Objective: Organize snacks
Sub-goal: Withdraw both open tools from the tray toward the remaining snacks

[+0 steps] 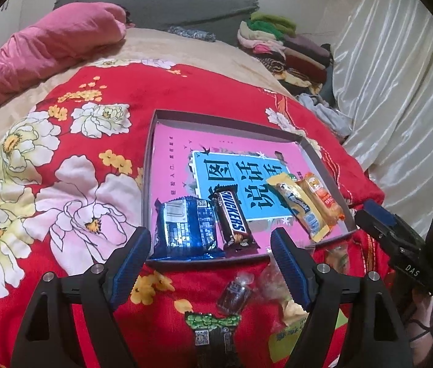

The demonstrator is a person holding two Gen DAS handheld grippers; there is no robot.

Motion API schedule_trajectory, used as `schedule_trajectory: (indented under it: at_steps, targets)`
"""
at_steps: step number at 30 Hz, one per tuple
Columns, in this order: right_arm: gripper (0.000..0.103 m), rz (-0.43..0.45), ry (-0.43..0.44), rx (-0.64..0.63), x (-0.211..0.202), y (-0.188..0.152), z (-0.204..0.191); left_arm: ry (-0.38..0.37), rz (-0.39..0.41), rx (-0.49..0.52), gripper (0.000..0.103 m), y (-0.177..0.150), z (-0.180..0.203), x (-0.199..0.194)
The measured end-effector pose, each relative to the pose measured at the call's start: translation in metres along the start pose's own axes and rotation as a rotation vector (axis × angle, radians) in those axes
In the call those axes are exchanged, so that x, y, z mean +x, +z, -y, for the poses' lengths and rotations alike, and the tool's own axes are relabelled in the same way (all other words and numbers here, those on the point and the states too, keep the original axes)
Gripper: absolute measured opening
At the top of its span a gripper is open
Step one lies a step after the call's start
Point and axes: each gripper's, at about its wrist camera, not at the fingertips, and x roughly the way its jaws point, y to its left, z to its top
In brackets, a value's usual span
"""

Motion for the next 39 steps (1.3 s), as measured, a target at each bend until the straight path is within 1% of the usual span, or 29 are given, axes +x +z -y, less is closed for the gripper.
schedule_trajectory:
  at_steps: [13,20,29,32,34,39]
  targets:
    - [0.085,0.006,0.002,-0.030,-0.013,-0.004,-0.008,0.002,-0.008,-0.004,0.082,-0.007,0.002,-0.009]
    - [0.086,-0.009,-0.002,-0.029,-0.014,-0.007,-0.010,0.012,-0.038,-0.004,0.082,-0.015,0.002,-0.009]
    - [0.086,-0.021,-0.010,-0.038,-0.017,-0.010,-0.013,0.014,-0.055,0.001,0.082,-0.022,0.004,-0.013]
    - [0.086,-0.021,-0.029,-0.042,-0.021,-0.012,-0.014,0.021,-0.074,0.000,0.082,-0.026,0.005,-0.012]
    - [0.086,-0.018,-0.041,-0.044,-0.023,-0.013,-0.015,0.010,-0.095,-0.003,0.082,-0.028,0.006,-0.009]
    - [0.086,-0.048,-0.048,-0.030,-0.023,-0.018,-0.013,0.006,-0.124,-0.004,0.082,-0.035,0.008,-0.007]
